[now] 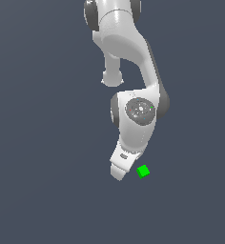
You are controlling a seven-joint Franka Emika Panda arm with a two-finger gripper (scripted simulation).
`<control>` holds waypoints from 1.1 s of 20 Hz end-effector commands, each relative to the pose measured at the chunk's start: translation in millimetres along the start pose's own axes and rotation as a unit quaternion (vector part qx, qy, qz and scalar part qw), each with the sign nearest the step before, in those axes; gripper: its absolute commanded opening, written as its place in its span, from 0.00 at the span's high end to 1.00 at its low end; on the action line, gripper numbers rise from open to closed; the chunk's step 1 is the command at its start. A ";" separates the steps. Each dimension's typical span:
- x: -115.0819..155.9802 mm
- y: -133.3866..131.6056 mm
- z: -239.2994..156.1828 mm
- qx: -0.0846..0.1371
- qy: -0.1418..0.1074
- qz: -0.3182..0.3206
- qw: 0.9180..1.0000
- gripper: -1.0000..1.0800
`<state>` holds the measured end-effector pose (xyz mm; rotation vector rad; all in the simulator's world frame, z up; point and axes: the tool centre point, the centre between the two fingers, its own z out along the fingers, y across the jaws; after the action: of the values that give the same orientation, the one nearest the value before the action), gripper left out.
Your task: Stack the red cube on top of the green cube.
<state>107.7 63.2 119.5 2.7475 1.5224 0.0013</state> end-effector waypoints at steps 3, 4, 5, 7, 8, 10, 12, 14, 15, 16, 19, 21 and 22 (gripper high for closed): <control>2.5 -0.9 2.0 0.000 0.000 0.000 1.000 1.00; 4.5 -1.6 3.6 0.000 0.000 0.000 1.000 1.00; 7.0 -2.4 5.6 0.000 0.000 0.000 1.000 1.00; 13.5 -4.7 10.8 0.000 0.000 0.000 1.000 1.00; 17.5 -6.0 14.0 0.000 0.000 0.000 1.000 1.00; 26.6 -9.0 21.5 0.000 0.000 0.000 1.000 1.00; 36.8 -12.4 29.6 0.000 0.000 0.000 1.000 1.00; 47.6 -15.7 38.1 0.000 0.000 0.000 1.000 1.00; 52.5 -17.1 41.9 0.000 0.000 0.000 1.000 1.00; 56.9 -18.4 45.2 0.000 0.000 0.000 1.000 1.00; 66.8 -21.1 53.2 0.000 0.000 0.000 1.000 1.00; 71.2 -22.2 56.5 0.000 0.000 0.000 1.000 1.00; 72.8 -22.5 57.6 0.000 0.000 0.000 1.000 1.00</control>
<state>125.4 134.2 63.3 2.7477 1.5241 -0.0029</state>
